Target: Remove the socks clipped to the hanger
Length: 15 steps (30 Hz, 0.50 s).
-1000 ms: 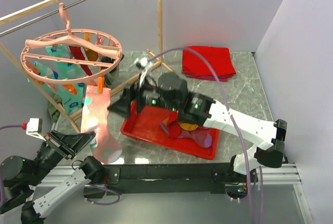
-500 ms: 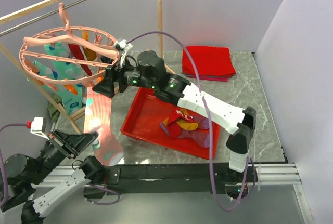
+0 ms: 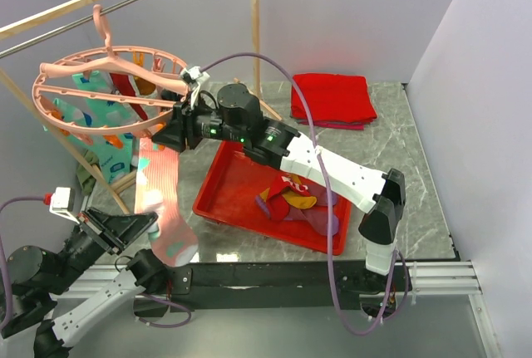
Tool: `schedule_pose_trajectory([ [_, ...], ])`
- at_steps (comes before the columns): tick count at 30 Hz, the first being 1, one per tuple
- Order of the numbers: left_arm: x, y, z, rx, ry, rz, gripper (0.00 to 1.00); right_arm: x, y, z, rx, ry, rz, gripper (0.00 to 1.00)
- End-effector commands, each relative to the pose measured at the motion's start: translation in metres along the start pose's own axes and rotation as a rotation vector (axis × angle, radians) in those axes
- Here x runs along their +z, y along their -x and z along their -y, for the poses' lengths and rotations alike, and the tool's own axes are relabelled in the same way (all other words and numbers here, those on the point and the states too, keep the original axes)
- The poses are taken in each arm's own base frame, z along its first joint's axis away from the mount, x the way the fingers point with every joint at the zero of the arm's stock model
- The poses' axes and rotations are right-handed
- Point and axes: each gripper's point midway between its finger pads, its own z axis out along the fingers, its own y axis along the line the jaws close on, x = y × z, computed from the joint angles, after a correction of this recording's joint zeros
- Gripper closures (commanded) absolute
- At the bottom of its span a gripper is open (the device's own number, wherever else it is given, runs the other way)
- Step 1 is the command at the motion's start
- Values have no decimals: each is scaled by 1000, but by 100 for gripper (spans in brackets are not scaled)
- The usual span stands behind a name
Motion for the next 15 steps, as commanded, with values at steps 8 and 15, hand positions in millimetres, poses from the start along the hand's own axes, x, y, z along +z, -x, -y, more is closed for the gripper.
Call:
schedule_pose_trajectory([
  [8, 9, -22, 10, -7, -21, -131, 99, -15, 38, -8, 38, -11, 99, 100],
  [15, 25, -37, 9, -42, -33, -183, 99, -22, 36, 2, 44, -84, 67, 98],
])
